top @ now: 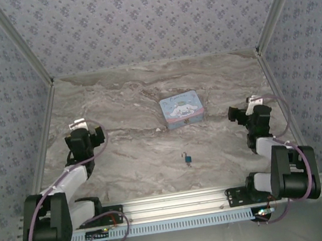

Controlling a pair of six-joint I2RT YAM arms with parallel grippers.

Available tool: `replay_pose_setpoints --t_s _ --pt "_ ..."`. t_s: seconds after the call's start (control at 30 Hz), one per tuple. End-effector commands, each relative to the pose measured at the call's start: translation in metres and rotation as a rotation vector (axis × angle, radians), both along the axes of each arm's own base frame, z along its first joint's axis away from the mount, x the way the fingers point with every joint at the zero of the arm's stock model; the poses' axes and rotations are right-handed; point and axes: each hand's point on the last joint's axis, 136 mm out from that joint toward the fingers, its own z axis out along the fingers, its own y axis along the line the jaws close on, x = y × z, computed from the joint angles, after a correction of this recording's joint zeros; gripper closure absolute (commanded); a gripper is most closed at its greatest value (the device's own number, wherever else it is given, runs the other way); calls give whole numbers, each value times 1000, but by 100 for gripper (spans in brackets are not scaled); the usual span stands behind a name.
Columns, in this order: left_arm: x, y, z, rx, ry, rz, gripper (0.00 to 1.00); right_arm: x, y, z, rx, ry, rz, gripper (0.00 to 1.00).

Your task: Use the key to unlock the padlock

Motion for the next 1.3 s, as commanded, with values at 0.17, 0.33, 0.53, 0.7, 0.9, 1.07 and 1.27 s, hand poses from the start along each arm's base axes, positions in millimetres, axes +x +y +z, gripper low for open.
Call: replay_pose_setpoints --t_s 0.17,0.33,0.53,0.7,0.9,1.07,1.27 --pt "12 -10 15 6 -129 -80 1 9 24 11 -10 -141 94 0" --pt "9 -14 19 2 -177 -108 1 12 39 6 -59 -135 153 0" --pt "4 -5 23 -37 -240 -84 1 25 37 -15 -49 -55 146 0" --pt "8 -3 23 -55 -261 -100 1 41 28 -19 -102 23 60 0" --pt "23 -9 19 -24 -245 -152 1 41 28 -19 -99 19 61 0" --pt "32 -8 3 -14 -240 -151 1 41 28 -19 -101 20 59 0" --pt "43 -1 -8 -16 -197 -104 1 41 29 -18 -104 19 60 0"
